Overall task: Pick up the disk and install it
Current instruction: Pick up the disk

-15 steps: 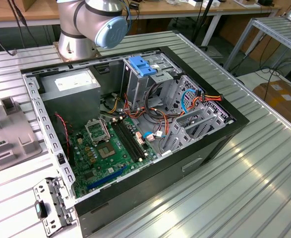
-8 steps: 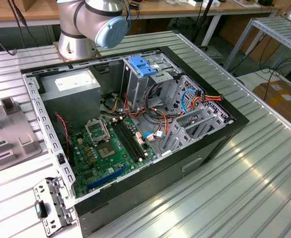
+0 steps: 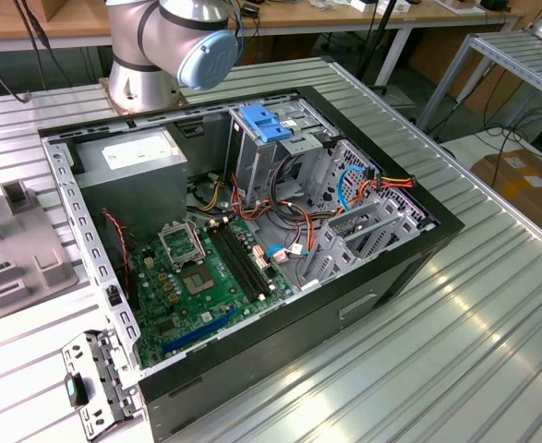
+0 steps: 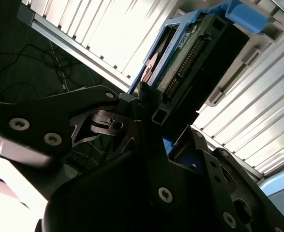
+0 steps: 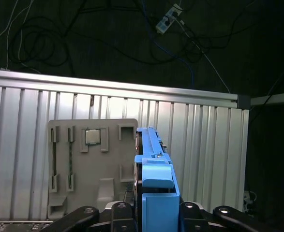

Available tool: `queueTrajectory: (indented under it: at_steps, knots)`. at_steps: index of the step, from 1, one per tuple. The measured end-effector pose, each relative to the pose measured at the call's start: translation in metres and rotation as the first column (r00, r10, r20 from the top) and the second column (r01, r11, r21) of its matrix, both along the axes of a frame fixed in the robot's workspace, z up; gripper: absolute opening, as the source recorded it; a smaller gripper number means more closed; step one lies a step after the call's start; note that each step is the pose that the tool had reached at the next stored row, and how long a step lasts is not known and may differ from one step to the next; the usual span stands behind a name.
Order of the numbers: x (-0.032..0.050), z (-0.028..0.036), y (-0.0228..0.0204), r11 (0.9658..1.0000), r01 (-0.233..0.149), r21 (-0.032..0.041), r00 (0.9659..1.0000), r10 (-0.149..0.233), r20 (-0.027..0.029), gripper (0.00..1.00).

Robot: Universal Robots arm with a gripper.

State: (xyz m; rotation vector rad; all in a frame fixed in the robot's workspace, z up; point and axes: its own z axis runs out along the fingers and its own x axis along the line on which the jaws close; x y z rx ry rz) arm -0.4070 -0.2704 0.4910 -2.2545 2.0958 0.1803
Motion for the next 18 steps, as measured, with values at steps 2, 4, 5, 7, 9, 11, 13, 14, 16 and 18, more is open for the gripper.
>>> queueTrajectory:
  at_steps: [2,4,5,7,9,11,13,14,16,18]
  knots:
    - [0.0006,0.0000,-0.0007,1.0000,0.000,0.0000,1.0000,0.000,0.0000,0.36]
    - [0.0010,0.0000,-0.0010,1.0000,0.000,0.0000,1.0000,0.000,0.0000,0.36]
    - [0.0014,0.0000,-0.0012,1.0000,0.000,0.0000,1.0000,0.000,0.0000,0.36]
    - [0.0019,0.0000,-0.0015,1.0000,0.000,0.0000,1.0000,0.000,0.0000,0.36]
    - [0.0023,0.0000,-0.0017,1.0000,0.000,0.0000,1.0000,0.000,0.0000,0.36]
    - [0.0029,0.0000,-0.0020,1.0000,0.000,0.0000,1.0000,0.000,0.0001,0.36]
    - [0.0034,0.0000,-0.0022,1.0000,0.000,0.0000,1.0000,0.000,0.0000,0.36]
    - [0.0035,0.0000,-0.0022,1.0000,0.000,0.0000,1.0000,0.000,0.0000,0.36]
    - [0.0039,0.0000,-0.0024,1.0000,0.000,0.0000,1.0000,0.000,0.0001,0.36]
    - [0.0043,0.0000,-0.0026,1.0000,0.000,0.0000,1.0000,0.000,0.0000,0.36]
